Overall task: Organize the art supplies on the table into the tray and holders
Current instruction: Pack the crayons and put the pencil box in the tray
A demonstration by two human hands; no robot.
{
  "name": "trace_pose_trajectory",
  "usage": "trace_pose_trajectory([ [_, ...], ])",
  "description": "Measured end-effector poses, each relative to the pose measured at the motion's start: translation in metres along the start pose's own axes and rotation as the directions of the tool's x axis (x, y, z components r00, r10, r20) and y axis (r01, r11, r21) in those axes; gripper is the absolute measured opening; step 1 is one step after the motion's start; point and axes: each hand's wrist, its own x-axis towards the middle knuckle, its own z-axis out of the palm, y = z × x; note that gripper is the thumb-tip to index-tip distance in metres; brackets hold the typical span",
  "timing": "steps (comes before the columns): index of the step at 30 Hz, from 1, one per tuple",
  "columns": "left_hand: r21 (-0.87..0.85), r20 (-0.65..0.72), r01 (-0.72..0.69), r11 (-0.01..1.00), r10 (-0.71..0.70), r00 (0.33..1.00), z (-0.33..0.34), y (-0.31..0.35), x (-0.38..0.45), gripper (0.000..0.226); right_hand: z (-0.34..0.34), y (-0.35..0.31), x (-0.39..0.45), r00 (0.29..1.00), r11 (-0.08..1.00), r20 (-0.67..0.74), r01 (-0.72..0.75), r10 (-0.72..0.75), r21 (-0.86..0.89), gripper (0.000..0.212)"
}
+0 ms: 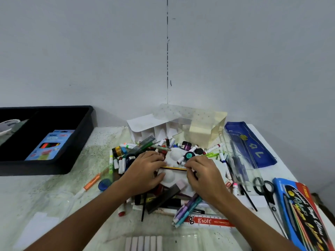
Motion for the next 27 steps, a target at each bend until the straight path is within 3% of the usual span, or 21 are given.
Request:
trace_pose_trajectory([
  [8,0.02,-0.061,0.195,0.981,-0.193,0.979,-0.023,-0.041,-0.05,0.047,0.03,-0.033,0.029,0.981,0.993,0.165,0.088,-0.099,0.074,0.024],
  [14,0.064,0.106,0.388,0.92,-0.392,0.914,-0.029,-0.057,-0.082,0.085,0.064,-0.058,0.046,0.944,0.982,0.278,0.189,-0.177,-0.018,0.035],
  [23,-0.17,0.093,0.448,0.878,-0.439,0.894,-0.04,-0.069,-0.104,0.075,0.071,-0.067,0.067,0.964,0.992,0.252,0.104,-0.084,-0.068,0.034],
  [27,-0.232,0.049,0.476,0.848,-0.479,0.877,-0.041,-0.083,-0.104,0.071,0.081,-0.083,0.084,0.94,0.984,0.294,0.176,-0.173,0.016,0.031],
])
